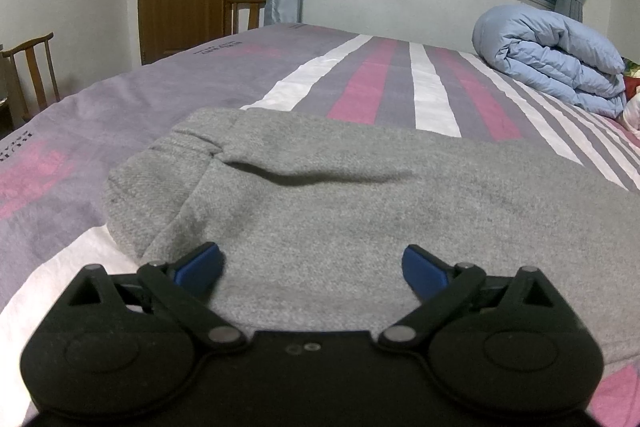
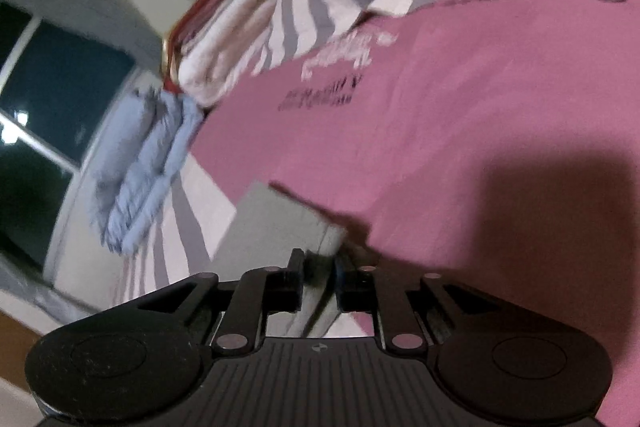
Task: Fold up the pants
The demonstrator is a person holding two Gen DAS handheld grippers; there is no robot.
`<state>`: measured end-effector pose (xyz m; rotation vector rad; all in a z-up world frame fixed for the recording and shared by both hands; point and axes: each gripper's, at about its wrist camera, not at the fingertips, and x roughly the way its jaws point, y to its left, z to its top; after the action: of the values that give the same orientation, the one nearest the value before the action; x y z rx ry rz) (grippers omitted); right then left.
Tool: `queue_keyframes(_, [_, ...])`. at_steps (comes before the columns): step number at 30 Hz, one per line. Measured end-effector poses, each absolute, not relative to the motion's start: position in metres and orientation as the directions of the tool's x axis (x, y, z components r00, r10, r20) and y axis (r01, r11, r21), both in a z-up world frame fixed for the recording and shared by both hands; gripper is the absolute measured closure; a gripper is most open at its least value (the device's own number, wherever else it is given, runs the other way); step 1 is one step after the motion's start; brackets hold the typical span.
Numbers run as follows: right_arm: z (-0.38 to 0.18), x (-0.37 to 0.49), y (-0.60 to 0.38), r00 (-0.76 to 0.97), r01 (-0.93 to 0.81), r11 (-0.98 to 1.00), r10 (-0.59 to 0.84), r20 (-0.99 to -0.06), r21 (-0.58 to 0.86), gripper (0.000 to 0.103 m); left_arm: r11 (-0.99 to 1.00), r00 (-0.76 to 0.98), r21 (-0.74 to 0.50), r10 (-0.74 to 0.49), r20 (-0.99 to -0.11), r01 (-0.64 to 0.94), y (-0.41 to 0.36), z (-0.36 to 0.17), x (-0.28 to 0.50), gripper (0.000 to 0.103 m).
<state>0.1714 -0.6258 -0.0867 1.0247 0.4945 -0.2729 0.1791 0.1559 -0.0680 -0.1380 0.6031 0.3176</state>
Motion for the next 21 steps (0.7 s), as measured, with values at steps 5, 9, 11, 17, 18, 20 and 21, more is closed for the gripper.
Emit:
queue_keyframes(5, [-0.082,0.147,-0.635,0.869,0.438,0.456,0.005,-0.495,0.775,0.061,0.942,0.777,-0.035,0.253,-0.577,-0.333,0.156,-0.068,0.179,0.011])
queue_keyframes(9, [-0.090,0.146,-0.635,0.874,0.426,0.418,0.038,-0.485,0.802,0.053,0.942,0.777,-0.036,0.252,-0.577,-0.332,0.156,-0.068,0.179,0.011])
queue_keyframes(11, [-0.093,0.150,-0.634,0.877,0.416,0.395,0.064,-0.476,0.819,0.053,0.942,0.776,-0.034,0.253,-0.577,-0.333,0.155,-0.068,0.180,0.011])
queue_keyframes(17, [-0.084,0.181,-0.622,0.835,0.441,0.528,0.056,-0.547,0.726,0.087,0.942,0.774,-0.032,0.254,-0.579,-0.333,0.156,-0.068,0.180,0.010])
queue_keyframes(18, [-0.075,0.181,-0.620,0.852,0.410,0.571,0.038,-0.522,0.711,0.087,0.943,0.774,-0.030,0.254,-0.580,-0.332,0.156,-0.068,0.180,0.010])
queue_keyframes(20, [-0.062,0.176,-0.616,0.883,0.367,0.607,0.009,-0.469,0.705,0.088,0.944,0.774,-0.029,0.252,-0.581,-0.329,0.156,-0.069,0.180,0.010])
queue_keyframes(21, [-0.063,0.175,-0.618,0.883,0.376,0.592,0.003,-0.469,0.713,0.088,0.944,0.773,-0.025,0.253,-0.581,-0.328,0.156,-0.069,0.181,0.010])
